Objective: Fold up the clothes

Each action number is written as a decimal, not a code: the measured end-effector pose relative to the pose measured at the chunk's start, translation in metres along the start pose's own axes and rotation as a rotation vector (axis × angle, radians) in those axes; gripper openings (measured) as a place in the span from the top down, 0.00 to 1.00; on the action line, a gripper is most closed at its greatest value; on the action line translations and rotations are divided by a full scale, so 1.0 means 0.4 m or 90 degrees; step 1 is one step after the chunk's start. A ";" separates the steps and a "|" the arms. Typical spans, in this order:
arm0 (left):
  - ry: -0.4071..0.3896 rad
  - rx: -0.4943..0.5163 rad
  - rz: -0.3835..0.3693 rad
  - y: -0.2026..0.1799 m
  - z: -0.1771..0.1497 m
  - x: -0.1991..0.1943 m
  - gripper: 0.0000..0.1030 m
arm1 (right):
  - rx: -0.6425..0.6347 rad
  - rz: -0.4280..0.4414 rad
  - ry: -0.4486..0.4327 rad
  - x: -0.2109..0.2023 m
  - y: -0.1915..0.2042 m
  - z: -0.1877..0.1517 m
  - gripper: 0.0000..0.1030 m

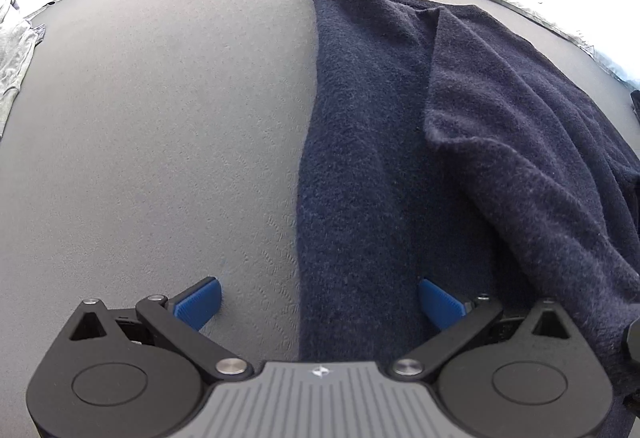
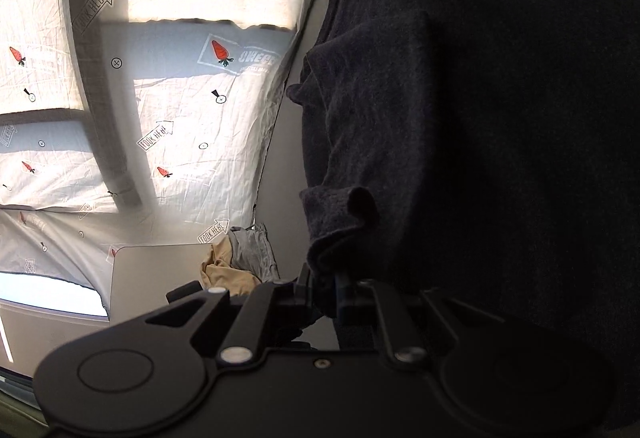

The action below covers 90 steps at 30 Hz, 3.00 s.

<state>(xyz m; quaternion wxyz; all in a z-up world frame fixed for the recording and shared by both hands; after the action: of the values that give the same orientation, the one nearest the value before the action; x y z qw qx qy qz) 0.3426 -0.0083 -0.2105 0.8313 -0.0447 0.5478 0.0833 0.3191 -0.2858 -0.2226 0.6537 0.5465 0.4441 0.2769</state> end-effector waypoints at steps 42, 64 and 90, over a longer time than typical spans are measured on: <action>-0.016 0.025 0.003 0.034 -0.089 -0.046 0.00 | -0.141 -0.164 0.104 0.102 -0.001 -0.117 0.79; -0.060 0.130 0.108 -0.117 0.014 -0.091 0.00 | -0.249 -0.281 -0.106 -0.108 0.058 0.024 0.62; 0.080 0.001 0.004 -0.054 0.082 -0.015 0.00 | -0.119 -0.724 -0.574 -0.479 -0.151 0.380 0.20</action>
<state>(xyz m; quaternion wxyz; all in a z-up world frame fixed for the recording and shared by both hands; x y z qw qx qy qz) 0.3741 -0.0245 -0.1924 0.7949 -0.0473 0.5992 0.0827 0.3593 -0.5346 -0.2261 0.8597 0.2340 0.3216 -0.3206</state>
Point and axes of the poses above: each gripper's, at about its wrist camera, not at the fingertips, and x roughly the way its jaws point, y to its left, z to its top, the point moved 1 cm from there along x, roughly the way its jaws point, and after that the axes turned 5 degrees about z, right-handed, at the moved point
